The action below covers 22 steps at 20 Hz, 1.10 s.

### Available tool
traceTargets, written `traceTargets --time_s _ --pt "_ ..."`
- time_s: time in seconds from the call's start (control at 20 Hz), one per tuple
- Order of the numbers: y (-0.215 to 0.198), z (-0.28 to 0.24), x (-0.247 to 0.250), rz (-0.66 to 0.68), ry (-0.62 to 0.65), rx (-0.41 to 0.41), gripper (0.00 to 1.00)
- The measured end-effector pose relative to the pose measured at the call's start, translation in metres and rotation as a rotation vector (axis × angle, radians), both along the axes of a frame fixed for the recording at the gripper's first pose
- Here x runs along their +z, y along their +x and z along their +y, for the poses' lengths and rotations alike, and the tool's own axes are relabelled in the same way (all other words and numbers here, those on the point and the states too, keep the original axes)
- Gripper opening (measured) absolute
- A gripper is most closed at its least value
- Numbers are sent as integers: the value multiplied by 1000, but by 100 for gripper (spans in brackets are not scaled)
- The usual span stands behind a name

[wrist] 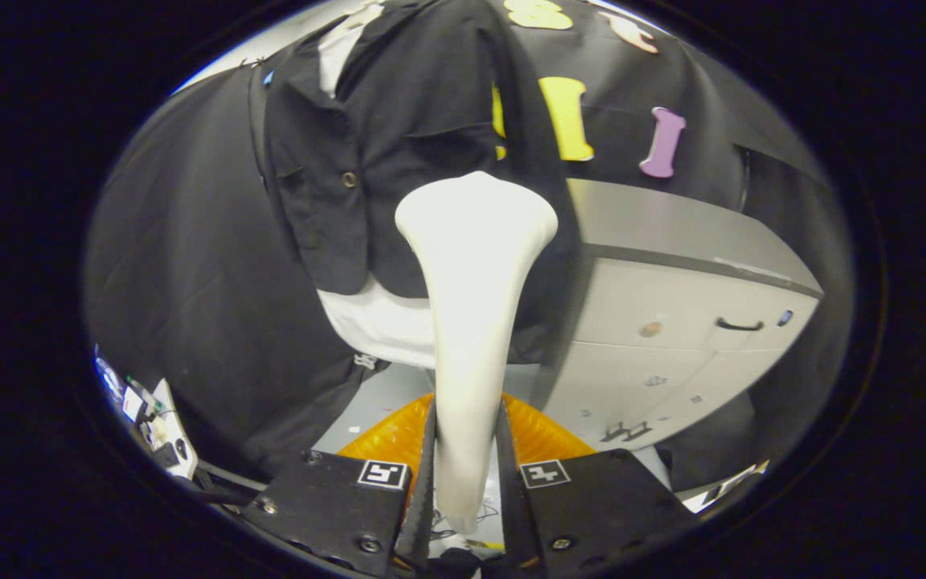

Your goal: Iron the clothes twice with a garment steamer, once on the left side and once on the right side.

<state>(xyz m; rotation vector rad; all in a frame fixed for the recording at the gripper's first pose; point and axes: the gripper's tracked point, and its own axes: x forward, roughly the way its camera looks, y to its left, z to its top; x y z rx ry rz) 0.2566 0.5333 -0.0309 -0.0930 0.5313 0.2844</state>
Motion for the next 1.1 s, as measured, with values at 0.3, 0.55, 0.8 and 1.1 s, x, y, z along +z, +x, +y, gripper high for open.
traceTargets --time_s 0.3,0.55,0.8,1.1 --pt "-6 -10 -18 -38 -15 -124 38" --pt "-18 -16 -33 -25 8 -179 38" --pt "-23 -15 -33 -26 69 -218 38" --pt "-37 -21 -37 4 123 -257 38"
